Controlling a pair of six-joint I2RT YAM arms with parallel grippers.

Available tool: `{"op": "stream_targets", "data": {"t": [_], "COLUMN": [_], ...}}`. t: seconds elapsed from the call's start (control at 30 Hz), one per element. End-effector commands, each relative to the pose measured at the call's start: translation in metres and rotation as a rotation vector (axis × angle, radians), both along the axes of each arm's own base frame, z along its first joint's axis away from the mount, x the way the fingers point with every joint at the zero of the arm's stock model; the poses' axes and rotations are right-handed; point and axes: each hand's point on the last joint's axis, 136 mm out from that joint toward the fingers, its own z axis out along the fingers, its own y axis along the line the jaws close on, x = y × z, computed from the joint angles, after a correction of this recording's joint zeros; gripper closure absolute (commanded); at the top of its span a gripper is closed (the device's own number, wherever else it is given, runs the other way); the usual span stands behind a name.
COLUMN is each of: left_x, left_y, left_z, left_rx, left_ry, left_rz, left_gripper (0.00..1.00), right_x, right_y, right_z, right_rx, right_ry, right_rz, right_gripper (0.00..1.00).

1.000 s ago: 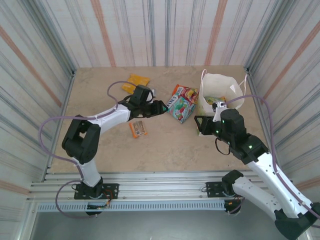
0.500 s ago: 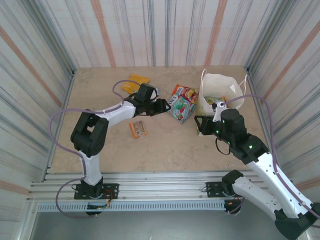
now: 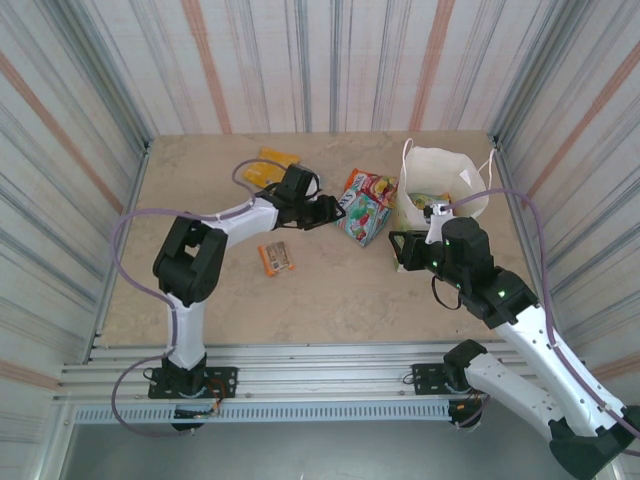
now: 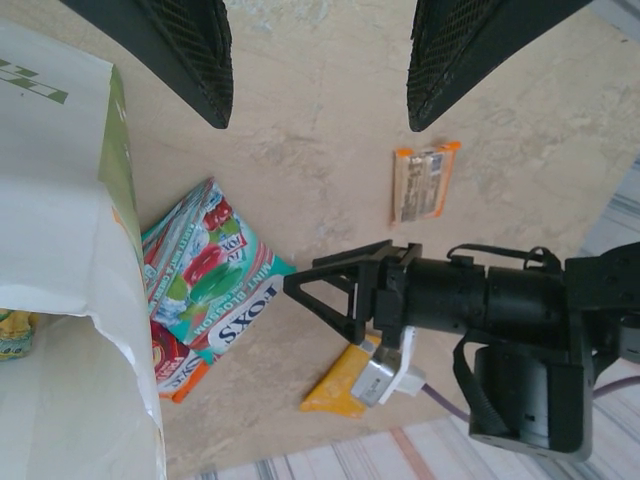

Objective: Place the snacks into the paper bag

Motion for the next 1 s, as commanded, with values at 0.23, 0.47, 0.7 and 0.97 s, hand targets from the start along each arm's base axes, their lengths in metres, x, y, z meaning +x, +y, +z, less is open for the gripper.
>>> {"op": "stream_targets", "data": {"t": [0.23, 0.47, 0.7, 0.97], "left_x": [0.009, 0.028, 0.043, 0.051], "left_y": [0.008, 0.012, -0.004, -0.015], "left_z": [-0.012, 0.002, -0.018, -0.040], "left_rx": [0.077, 0.126, 0.160, 0.189], "left_ry": [-0.005, -0.093, -0.119, -0.104], "left_rz": [-0.014, -0.080, -0.194, -0.236], "left_gripper": [0.31, 0.30, 0.25, 0.27], "right_x": [-0.003, -0.009, -0.013, -0.018], "right_y": [-0.003, 0.004, 0.011, 0.009], "right_z": [0.015, 0.017, 0.015, 0.015], "right_rx": [-0.022, -0.018, -0.009, -0.002], "right_ry": [-0.043, -0.043, -0.024, -0.023], "right_rz": [0.012, 0.068, 0.114, 0.119], "right_gripper": [0.52, 0.51, 0.51, 0.51]}}
